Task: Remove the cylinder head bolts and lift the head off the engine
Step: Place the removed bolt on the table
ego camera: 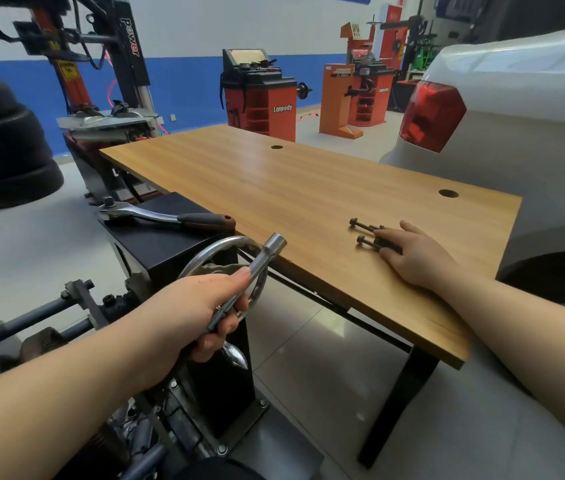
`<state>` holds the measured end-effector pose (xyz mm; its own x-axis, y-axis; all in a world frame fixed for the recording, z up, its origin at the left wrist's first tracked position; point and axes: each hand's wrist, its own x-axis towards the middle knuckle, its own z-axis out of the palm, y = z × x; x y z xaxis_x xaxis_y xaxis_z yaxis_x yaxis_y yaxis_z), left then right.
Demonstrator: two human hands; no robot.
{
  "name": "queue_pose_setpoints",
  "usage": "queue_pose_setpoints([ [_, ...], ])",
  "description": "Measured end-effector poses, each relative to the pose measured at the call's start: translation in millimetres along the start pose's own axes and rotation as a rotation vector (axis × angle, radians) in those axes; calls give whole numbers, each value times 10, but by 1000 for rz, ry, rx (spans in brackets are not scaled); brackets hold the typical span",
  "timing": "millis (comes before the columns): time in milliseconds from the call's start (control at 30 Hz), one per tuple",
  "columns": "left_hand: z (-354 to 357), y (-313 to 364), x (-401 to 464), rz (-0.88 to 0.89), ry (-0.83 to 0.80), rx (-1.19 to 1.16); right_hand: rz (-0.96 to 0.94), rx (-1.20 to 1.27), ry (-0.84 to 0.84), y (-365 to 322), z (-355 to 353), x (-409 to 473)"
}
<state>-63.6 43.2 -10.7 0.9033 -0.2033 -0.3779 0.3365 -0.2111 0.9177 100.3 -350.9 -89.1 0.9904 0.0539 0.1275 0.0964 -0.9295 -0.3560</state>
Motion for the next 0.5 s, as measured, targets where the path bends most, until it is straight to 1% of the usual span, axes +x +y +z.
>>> queue_pose_setpoints([
  [133,-56,-62,-83,23,29,0,29,0,5,-20,-13,31],
  [267,-91,-86,-135,27,43,7,22,90,27,-14,-38,9],
  [333,-98,-85,-149,23,55,-2,-2,118,37,-6,-60,-2],
  [500,-67,-93,-174,21,66,-13,-59,100,43,15,-106,-15],
])
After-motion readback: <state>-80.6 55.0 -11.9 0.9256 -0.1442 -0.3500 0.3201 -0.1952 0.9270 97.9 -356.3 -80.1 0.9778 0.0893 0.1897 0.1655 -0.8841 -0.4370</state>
